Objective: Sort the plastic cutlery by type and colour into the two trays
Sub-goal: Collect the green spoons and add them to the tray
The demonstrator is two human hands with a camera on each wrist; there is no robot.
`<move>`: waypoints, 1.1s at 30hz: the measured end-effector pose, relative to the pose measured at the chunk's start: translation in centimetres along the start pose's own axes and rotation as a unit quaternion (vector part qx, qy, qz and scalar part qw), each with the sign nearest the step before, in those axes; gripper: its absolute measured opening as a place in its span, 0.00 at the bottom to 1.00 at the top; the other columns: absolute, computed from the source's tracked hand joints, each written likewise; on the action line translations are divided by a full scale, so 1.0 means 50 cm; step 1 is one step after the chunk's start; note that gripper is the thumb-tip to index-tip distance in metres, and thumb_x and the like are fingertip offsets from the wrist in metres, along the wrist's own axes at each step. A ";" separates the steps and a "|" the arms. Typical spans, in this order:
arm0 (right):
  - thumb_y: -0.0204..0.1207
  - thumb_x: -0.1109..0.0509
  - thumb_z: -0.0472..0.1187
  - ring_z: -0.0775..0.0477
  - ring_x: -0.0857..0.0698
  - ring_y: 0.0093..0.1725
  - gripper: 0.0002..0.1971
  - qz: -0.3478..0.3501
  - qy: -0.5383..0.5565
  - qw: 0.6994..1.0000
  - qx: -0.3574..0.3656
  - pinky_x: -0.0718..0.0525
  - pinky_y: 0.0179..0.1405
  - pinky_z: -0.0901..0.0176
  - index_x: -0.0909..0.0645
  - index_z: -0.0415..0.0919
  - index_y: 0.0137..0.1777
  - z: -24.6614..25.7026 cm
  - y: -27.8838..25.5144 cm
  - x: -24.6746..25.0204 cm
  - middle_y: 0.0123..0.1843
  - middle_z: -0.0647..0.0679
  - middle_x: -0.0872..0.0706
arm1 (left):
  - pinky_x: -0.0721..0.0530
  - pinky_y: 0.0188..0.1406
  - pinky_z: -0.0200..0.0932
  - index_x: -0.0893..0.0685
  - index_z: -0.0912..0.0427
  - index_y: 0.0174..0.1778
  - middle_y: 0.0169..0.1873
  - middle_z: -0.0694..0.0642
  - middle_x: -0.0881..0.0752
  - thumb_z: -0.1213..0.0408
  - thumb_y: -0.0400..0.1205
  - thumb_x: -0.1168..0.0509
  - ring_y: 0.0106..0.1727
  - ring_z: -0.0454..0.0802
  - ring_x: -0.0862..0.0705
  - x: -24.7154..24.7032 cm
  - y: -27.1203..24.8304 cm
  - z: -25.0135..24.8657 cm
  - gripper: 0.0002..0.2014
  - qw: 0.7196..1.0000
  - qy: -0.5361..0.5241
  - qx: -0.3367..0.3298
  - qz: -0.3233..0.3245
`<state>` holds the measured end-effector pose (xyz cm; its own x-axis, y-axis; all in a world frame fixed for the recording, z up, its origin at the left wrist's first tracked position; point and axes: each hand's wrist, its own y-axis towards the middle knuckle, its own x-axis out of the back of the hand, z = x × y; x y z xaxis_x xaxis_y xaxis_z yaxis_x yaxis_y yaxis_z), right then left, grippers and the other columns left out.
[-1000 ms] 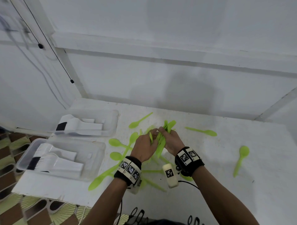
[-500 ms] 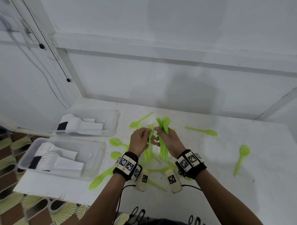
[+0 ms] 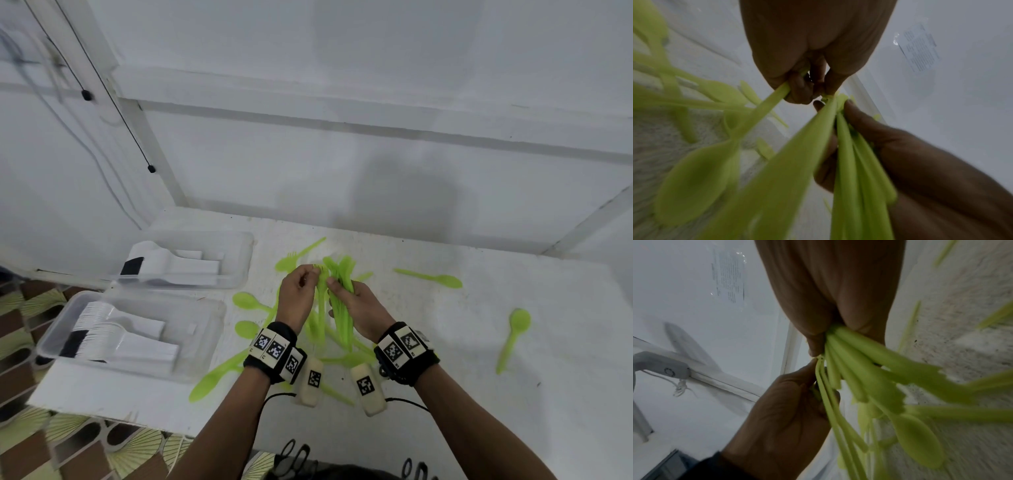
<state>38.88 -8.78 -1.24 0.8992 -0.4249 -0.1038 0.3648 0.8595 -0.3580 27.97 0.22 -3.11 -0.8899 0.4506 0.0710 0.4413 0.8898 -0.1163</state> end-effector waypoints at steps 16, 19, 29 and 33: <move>0.91 0.39 0.44 0.47 0.12 0.41 0.14 0.064 0.032 0.997 -0.023 0.15 0.40 0.56 0.14 0.36 0.58 -0.008 -0.004 -0.012 0.42 0.48 0.10 | 0.18 0.28 0.41 0.30 0.39 0.75 0.44 0.61 0.24 0.71 0.90 0.45 0.30 0.50 0.23 0.009 -0.012 -0.007 0.22 0.997 0.031 -0.035 0.069; 0.91 0.40 0.42 0.46 0.14 0.40 0.14 0.060 0.034 0.997 -0.030 0.16 0.38 0.54 0.14 0.35 0.55 -0.014 0.002 -0.014 0.40 0.46 0.12 | 0.16 0.30 0.40 0.42 0.36 0.83 0.56 0.61 0.24 0.73 0.90 0.49 0.27 0.47 0.20 0.009 -0.009 -0.001 0.31 0.990 0.104 -0.071 0.068; 0.91 0.39 0.43 0.48 0.13 0.39 0.14 0.017 -0.012 0.999 -0.026 0.16 0.38 0.56 0.17 0.33 0.61 -0.024 0.010 -0.009 0.44 0.44 0.14 | 0.28 0.31 0.45 0.28 0.68 0.57 0.31 0.56 0.21 0.64 0.92 0.45 0.29 0.50 0.27 0.017 -0.008 -0.003 0.09 0.980 0.186 -0.018 0.061; 0.92 0.41 0.47 0.47 0.15 0.39 0.19 0.028 -0.085 0.996 0.026 0.18 0.37 0.56 0.18 0.30 0.61 -0.024 0.004 -0.020 0.43 0.43 0.15 | 0.26 0.34 0.47 0.26 0.60 0.43 0.32 0.54 0.19 0.47 0.91 0.44 0.33 0.54 0.22 0.013 -0.013 -0.017 0.19 0.982 0.153 0.067 0.083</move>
<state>37.77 -8.51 -2.33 0.9448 -0.3255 0.0389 0.3213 0.8960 -0.3067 27.21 0.00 -2.15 -0.7219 0.6074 0.3314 0.5395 0.7940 -0.2802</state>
